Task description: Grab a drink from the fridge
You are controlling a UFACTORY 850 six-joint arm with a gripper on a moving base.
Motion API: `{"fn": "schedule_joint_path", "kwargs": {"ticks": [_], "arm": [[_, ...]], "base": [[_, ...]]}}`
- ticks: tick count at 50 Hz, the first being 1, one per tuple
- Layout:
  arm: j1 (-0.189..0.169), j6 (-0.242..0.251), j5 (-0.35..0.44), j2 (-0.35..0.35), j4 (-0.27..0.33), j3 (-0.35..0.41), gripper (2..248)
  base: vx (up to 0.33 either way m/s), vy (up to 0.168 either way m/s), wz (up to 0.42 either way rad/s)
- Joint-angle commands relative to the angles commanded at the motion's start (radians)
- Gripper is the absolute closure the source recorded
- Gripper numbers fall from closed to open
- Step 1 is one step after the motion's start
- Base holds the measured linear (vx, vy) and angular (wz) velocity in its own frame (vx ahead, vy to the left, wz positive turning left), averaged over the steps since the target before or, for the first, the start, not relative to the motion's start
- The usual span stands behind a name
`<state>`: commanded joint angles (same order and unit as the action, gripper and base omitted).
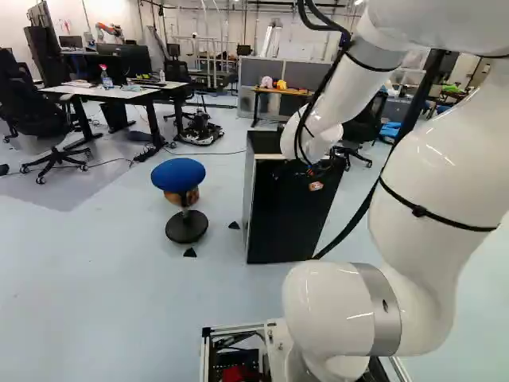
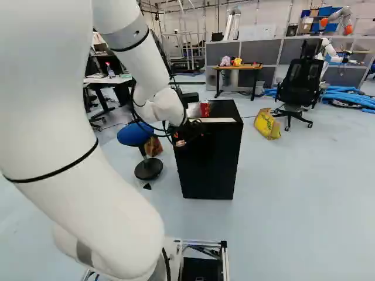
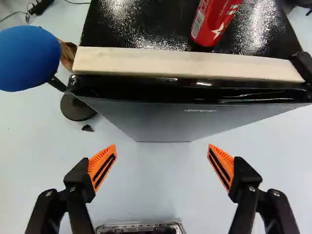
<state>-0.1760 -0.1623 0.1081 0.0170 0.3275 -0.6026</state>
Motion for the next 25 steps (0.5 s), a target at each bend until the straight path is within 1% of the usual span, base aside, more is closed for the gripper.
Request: {"fn": "schedule_joint_path", "kwargs": {"ticks": [7, 25], "arm": [[-0.007, 0.0, 0.045, -0.024, -0.008, 0.024, 3], [-0.007, 0.0, 0.16, -0.025, -0.03, 0.026, 3]], "base": [[0.0, 0.0, 0.0], [0.0, 0.0, 0.0]]}}
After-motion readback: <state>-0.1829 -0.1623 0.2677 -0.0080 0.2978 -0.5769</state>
